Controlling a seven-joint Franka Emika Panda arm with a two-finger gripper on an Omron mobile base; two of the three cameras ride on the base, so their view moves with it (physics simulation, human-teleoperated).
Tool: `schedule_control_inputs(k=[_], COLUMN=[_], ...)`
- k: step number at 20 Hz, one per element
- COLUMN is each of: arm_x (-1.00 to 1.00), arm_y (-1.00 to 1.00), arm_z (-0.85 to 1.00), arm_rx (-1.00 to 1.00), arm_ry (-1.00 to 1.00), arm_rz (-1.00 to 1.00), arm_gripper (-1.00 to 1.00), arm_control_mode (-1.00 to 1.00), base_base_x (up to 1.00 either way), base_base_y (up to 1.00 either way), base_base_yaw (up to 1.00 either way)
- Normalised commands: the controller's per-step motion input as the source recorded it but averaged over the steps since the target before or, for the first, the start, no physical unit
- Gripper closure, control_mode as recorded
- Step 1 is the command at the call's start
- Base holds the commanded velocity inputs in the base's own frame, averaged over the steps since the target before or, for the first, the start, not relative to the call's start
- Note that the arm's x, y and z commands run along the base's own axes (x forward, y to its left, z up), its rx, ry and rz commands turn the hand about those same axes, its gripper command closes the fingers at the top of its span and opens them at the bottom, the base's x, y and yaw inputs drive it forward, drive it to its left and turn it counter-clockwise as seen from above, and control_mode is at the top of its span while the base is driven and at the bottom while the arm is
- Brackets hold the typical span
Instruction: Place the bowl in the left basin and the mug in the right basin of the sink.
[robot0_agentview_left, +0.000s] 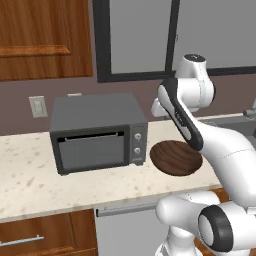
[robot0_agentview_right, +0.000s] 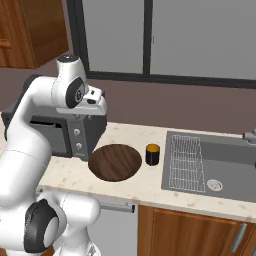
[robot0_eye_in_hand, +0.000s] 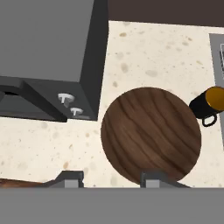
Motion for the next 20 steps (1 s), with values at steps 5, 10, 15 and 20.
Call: schedule_control_inputs(k=[5,10,15,20], arm_x=[0.0,0.0,0.0,0.0], arm_y=[0.0,0.0,0.0,0.0], arm_z=[0.0,0.0,0.0,0.0], arm_rx=[0.0,0.0,0.0,0.0], arm_ry=[0.0,0.0,0.0,0.0], arm_rz=[0.0,0.0,0.0,0.0], arm_gripper=[-1.0,-1.0,-1.0,-1.0], arm_control_mode=[1.0,1.0,1.0,1.0], base_base_x=[0.0,-0.12,-0.17,0.02], base_base_y=[0.0,-0.12,-0.34,-0.29], base_base_yaw=[0.0,-0.02,-0.07,0.06])
